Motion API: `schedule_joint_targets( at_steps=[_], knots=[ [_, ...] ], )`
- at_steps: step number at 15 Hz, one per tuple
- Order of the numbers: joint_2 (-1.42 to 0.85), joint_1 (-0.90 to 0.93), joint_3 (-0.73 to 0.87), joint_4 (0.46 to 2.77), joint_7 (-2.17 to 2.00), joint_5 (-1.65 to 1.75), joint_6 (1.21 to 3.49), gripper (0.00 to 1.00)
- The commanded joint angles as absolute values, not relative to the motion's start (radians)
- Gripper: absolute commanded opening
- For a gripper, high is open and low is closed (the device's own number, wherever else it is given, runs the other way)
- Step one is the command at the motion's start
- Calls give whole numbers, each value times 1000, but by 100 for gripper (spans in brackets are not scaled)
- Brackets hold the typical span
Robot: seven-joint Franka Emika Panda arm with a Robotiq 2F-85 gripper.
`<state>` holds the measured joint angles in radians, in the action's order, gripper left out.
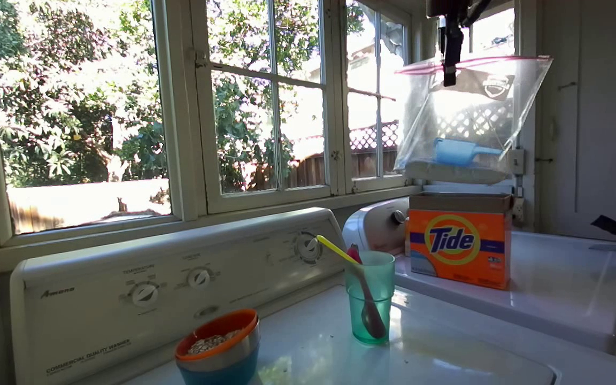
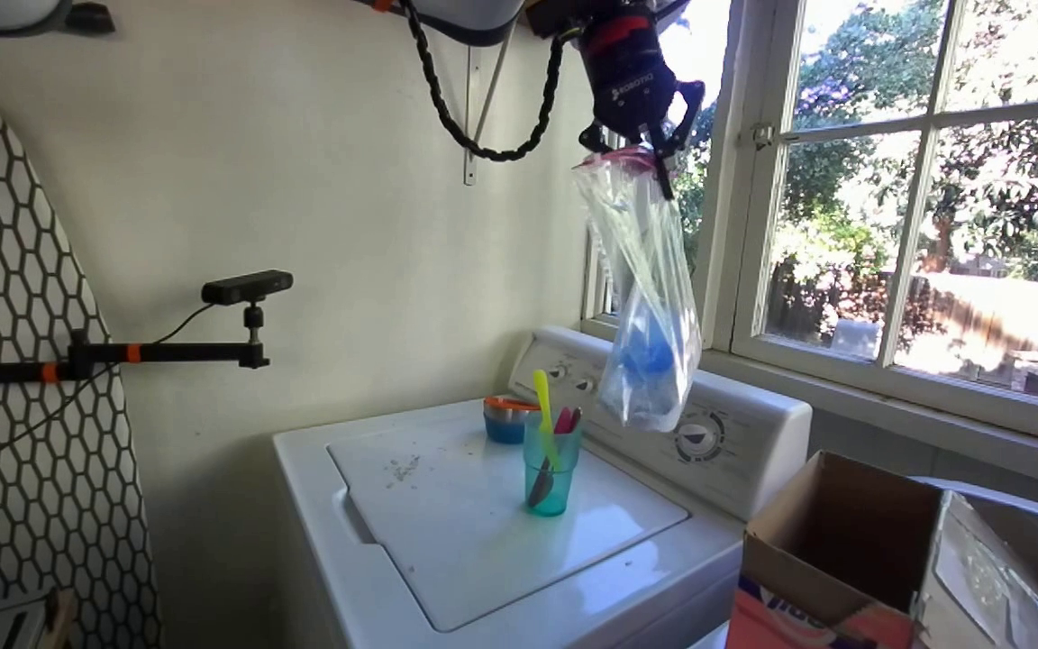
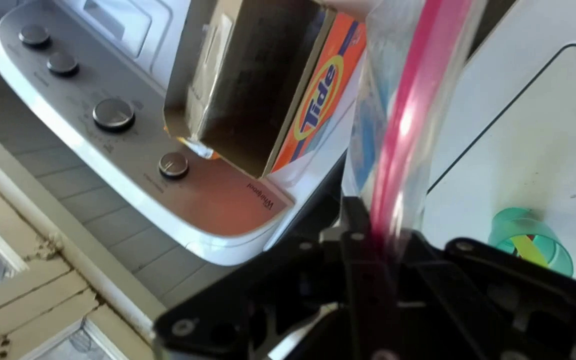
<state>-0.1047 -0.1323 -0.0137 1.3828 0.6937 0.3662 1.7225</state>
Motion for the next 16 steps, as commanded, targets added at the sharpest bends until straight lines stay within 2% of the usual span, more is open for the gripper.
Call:
schedule_joint_targets(
  at_steps=[1,4,16],
  knots=[
    [-161,-93,20,1316,546,402,1576,1],
    [-200,-97,44,1262,437,407,1477,1],
    [-386,-143,162,941,517,581,1492,1]
  ],
)
